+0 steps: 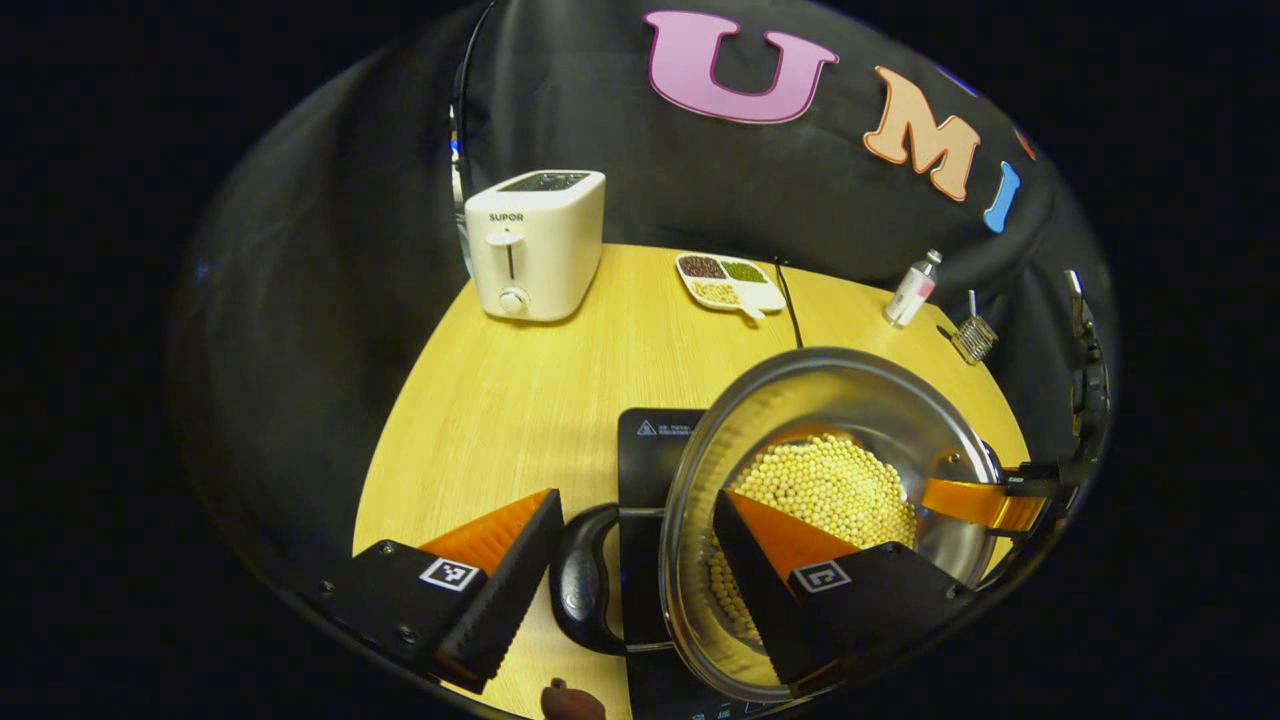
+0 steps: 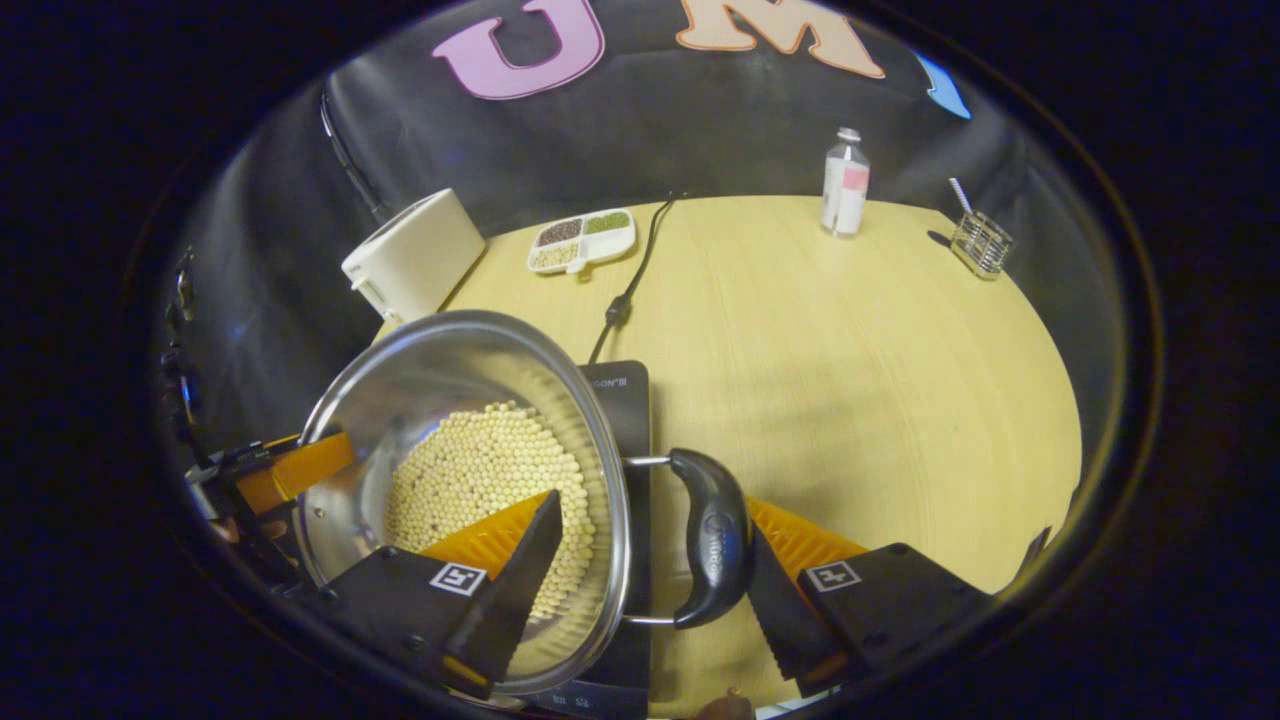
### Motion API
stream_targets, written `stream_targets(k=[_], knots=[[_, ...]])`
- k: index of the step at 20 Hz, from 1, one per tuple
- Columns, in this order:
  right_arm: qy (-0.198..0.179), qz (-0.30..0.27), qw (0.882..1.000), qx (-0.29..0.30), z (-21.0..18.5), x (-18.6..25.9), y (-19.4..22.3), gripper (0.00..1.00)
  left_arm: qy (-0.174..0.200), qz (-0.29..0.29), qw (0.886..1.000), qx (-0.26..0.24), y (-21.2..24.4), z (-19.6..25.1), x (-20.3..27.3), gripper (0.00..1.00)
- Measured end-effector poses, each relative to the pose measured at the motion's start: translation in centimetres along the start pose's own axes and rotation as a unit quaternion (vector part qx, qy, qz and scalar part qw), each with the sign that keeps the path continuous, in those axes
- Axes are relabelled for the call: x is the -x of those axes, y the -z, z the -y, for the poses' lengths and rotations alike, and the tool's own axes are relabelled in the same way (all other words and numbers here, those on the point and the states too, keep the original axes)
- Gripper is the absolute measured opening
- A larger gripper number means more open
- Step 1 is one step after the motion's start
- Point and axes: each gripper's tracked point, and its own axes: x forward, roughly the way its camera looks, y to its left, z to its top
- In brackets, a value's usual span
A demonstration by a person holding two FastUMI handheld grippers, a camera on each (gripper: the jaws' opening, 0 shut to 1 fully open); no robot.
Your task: First push the handle of the pot to place it horizontally, then grasp the pot with both hands and set it on the induction cooktop.
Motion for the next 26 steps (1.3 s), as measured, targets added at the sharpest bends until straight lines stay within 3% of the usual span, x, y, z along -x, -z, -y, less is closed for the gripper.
stream_targets(k=[3,5,9,11,13,14,17,20,23,26], knots=[[-0.009,0.042,0.999,-0.011,0.1,0.9,-2.3,1.00,-0.019,0.042,0.999,-0.030,-2.2,-0.4,1.2,0.98],[-0.018,0.056,0.998,-0.010,-0.2,1.6,-3.2,0.95,-0.029,0.072,0.996,-0.045,-3.8,-0.2,2.3,0.98],[-0.034,0.088,0.996,-0.002,-0.3,3.8,-4.7,0.99,-0.042,0.115,0.990,-0.066,-6.0,0.9,4.4,0.97],[-0.041,0.125,0.991,0.018,-0.3,5.7,-6.1,0.94,-0.046,0.149,0.986,-0.065,-7.5,1.9,6.0,0.97],[-0.056,0.179,0.982,0.033,-1.0,8.1,-8.0,0.94,-0.039,0.189,0.980,-0.057,-9.0,3.3,7.9,0.94],[-0.066,0.205,0.976,0.044,-1.4,9.4,-8.7,0.99,-0.034,0.212,0.975,-0.056,-10.0,4.0,9.0,0.96],[-0.090,0.281,0.951,0.088,-2.9,13.8,-10.6,0.94,-0.030,0.282,0.957,-0.059,-12.6,6.0,13.0,0.96],[-0.096,0.345,0.927,0.108,-3.6,18.0,-12.1,0.94,-0.033,0.338,0.939,-0.058,-14.6,8.2,17.1,0.96],[-0.092,0.388,0.912,0.098,-2.6,20.9,-13.2,0.94,-0.023,0.379,0.923,-0.063,-15.5,10.9,20.5,0.93],[-0.100,0.405,0.905,0.086,-1.9,23.3,-13.0,0.94,-0.016,0.405,0.912,-0.058,-15.4,12.6,23.0,0.93]])
